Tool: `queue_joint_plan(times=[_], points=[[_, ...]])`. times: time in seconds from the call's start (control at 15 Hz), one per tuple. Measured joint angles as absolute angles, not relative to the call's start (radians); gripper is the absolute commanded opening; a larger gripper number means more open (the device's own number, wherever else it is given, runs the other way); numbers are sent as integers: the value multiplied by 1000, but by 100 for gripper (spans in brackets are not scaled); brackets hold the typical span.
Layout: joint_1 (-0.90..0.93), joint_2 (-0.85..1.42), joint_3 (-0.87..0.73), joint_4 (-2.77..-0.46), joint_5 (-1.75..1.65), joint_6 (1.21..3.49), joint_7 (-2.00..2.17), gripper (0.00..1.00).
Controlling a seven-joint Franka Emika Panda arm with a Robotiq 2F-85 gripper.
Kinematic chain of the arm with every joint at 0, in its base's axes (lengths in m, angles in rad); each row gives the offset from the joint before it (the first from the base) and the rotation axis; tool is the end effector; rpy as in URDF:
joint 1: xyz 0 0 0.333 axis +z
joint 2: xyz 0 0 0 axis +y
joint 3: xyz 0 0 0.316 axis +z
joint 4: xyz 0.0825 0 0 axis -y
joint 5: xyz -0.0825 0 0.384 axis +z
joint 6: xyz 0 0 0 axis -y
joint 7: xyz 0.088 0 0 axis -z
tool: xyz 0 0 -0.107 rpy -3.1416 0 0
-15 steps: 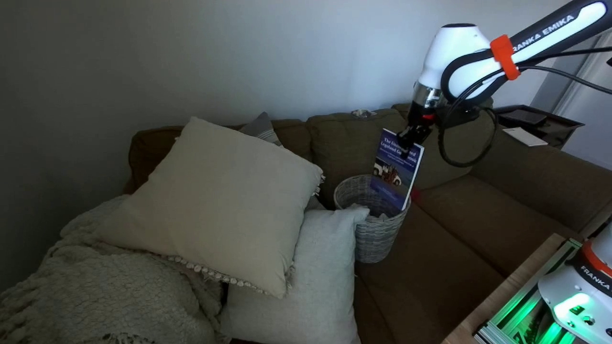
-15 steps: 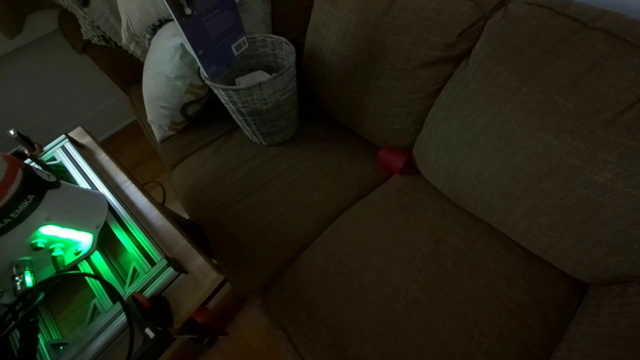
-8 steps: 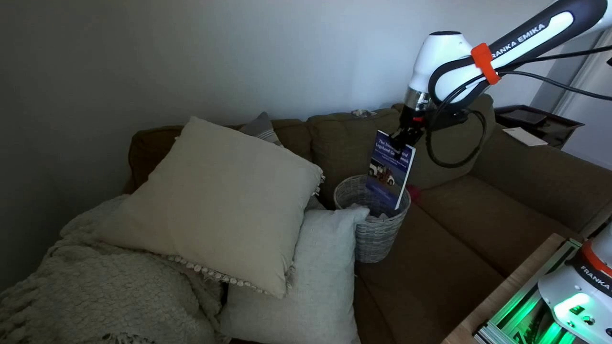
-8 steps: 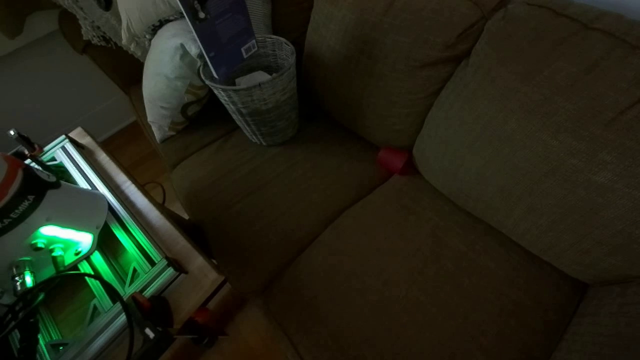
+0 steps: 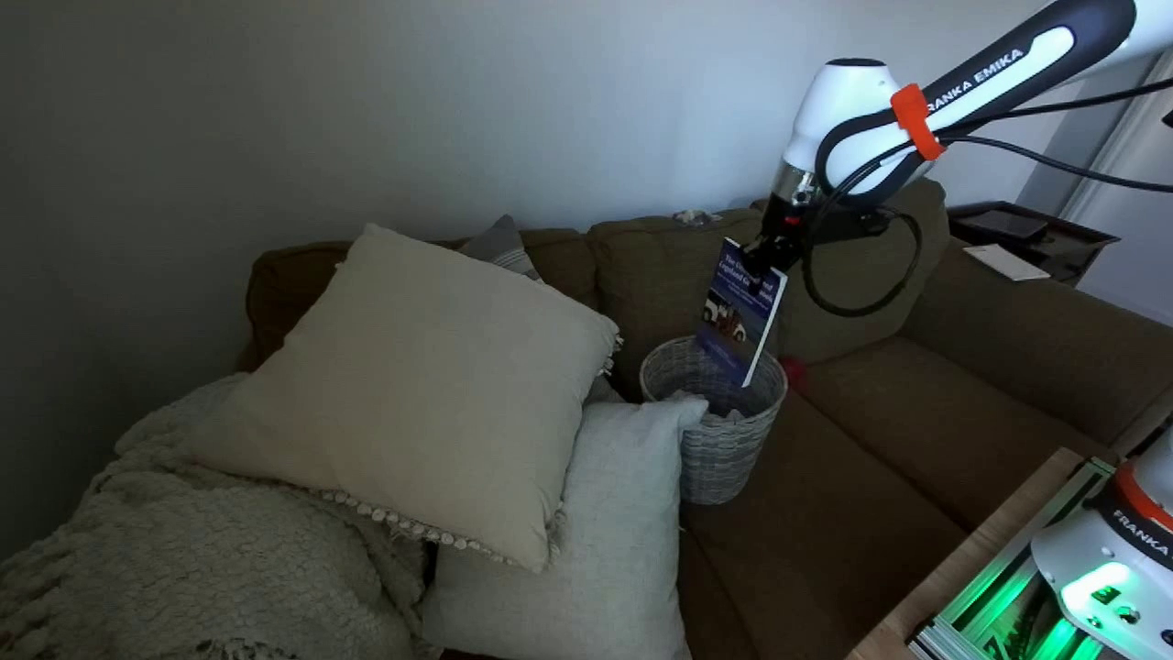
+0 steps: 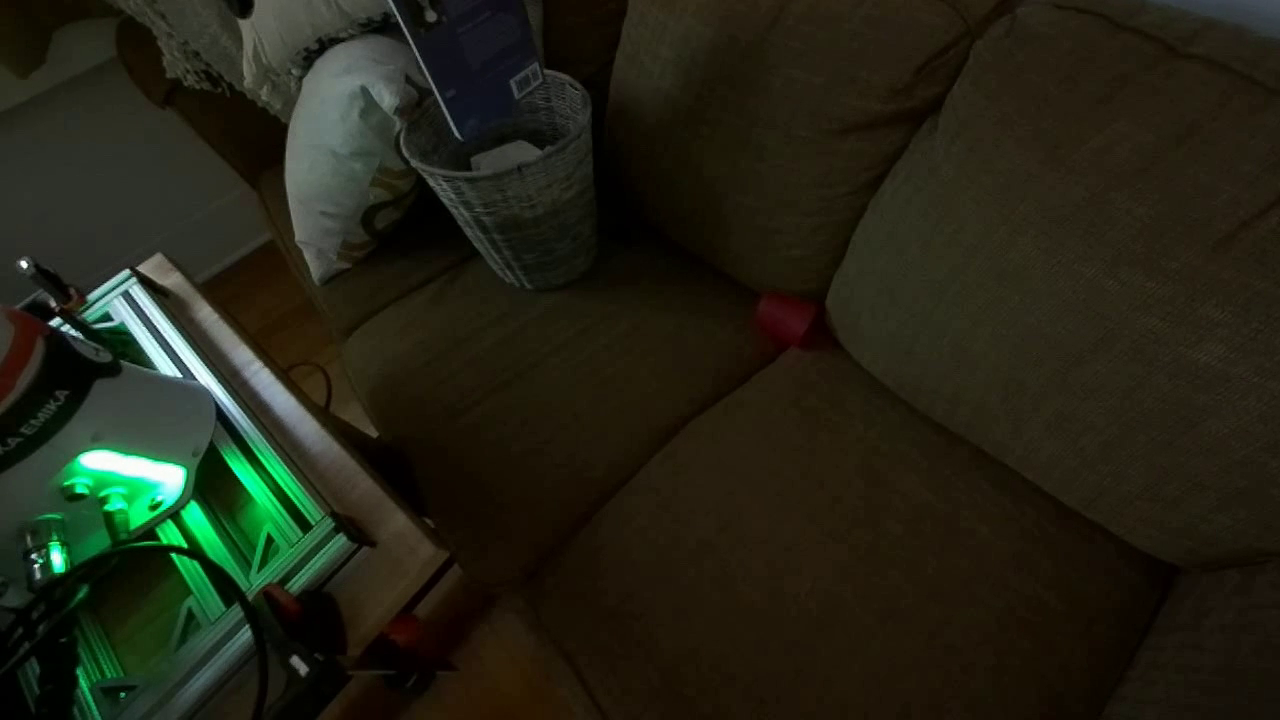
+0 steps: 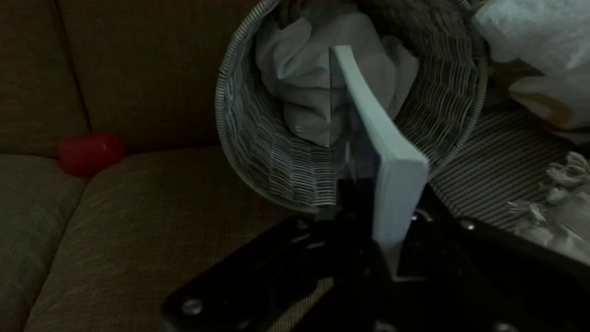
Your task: Put the blue book in the basket.
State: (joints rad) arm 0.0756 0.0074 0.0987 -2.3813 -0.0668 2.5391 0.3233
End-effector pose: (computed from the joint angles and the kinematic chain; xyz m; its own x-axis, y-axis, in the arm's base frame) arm 0.5027 0.0893 0.3320 0.9832 -0.0959 0.1552 -0.0964 -0.9953 -0.0046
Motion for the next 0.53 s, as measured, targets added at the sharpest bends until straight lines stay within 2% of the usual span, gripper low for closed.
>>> queue_joint_plan(times=[0.27, 0.53], points=[[75, 49, 90, -2382, -72, 2538, 330, 3], [70, 167, 49, -2381, -84, 2656, 334, 3]])
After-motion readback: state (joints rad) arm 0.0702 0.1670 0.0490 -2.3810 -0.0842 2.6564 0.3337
